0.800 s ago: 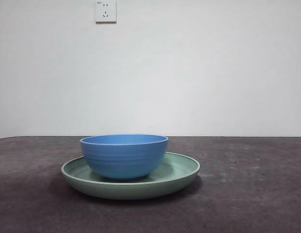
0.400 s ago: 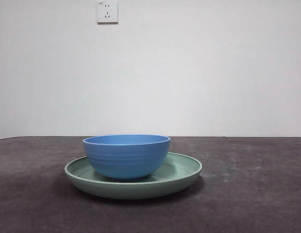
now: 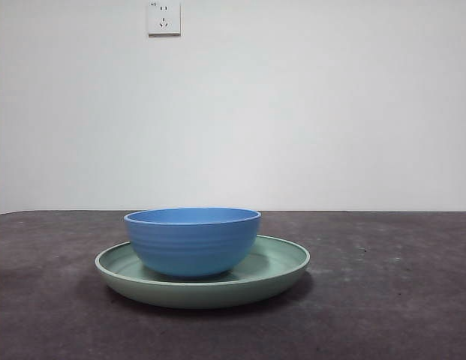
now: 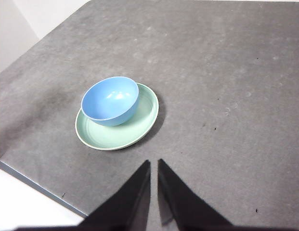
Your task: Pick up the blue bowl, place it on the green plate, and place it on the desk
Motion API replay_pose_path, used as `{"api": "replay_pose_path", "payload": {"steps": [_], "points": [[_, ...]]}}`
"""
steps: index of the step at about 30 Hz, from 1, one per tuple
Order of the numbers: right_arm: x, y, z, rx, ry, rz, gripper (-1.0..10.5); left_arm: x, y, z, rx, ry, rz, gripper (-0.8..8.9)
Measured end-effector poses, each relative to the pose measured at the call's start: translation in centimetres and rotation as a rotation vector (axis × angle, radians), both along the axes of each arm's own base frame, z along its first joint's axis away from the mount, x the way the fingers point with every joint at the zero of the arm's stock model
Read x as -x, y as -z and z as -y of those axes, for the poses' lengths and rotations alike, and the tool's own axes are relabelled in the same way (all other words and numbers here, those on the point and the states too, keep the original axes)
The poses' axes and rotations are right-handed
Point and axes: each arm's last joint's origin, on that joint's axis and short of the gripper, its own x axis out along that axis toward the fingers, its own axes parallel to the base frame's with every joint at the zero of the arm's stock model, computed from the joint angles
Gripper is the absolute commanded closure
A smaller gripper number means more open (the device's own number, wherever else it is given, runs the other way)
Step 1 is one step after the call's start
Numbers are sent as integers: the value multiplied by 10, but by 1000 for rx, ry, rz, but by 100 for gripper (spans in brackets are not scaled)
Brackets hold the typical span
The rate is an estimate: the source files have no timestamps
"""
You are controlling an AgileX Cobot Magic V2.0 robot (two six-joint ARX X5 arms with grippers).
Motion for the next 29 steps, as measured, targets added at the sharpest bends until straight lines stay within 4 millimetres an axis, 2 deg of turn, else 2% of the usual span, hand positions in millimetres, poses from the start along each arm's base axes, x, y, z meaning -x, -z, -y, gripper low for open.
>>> {"api": "replay_pose_path", "payload": {"steps": [7, 15, 21, 29], "points": [[0, 0, 0, 0, 0, 0, 925, -4, 62, -7, -22, -90, 91, 794], [0, 0, 0, 0, 0, 0, 925, -12, 122, -10, -88, -130, 51, 794], [0, 0, 0, 0, 0, 0, 925, -15, 139, -12, -103, -157, 15, 794], [0, 0, 0, 0, 0, 0, 925, -17, 141, -13, -106, -180, 42, 794]]}}
